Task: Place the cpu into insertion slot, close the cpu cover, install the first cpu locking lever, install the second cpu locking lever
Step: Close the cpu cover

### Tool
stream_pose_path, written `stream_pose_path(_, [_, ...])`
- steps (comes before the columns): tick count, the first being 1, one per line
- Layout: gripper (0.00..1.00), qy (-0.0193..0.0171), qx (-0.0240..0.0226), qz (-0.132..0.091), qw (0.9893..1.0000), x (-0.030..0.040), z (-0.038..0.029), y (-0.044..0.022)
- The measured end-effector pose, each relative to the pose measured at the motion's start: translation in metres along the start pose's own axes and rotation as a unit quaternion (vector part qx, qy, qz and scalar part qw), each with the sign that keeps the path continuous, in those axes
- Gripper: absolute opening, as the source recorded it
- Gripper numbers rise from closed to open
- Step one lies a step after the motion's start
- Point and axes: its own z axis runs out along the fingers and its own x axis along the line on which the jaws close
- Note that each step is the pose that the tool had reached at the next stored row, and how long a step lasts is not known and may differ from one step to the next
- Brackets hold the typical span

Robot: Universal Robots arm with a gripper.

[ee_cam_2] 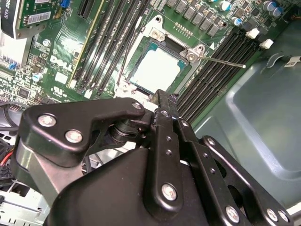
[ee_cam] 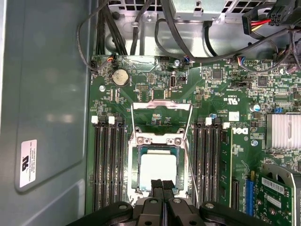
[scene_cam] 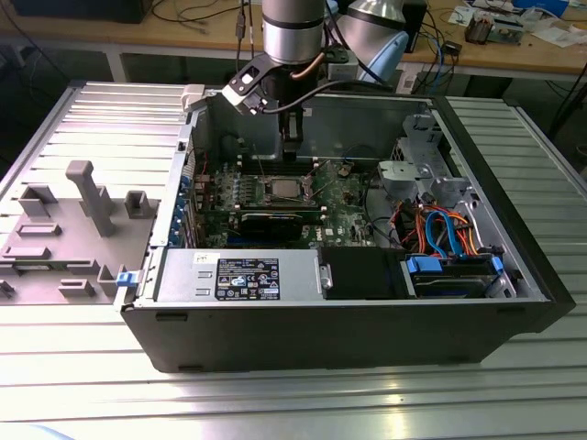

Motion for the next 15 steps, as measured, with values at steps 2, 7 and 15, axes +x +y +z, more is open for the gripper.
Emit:
stream_pose_path(2, [0.11, 0.0, 0.0, 0.0, 1.0, 0.0, -0.0014, 0.0001])
stream_pose_path(7, [0.11, 0.0001, -0.0001, 0.0, 1.0, 0.0, -0.0038, 0.0002])
stream_pose_path(15, [0.11, 0.0, 0.0, 0.0, 1.0, 0.0, -0.0041, 0.0002])
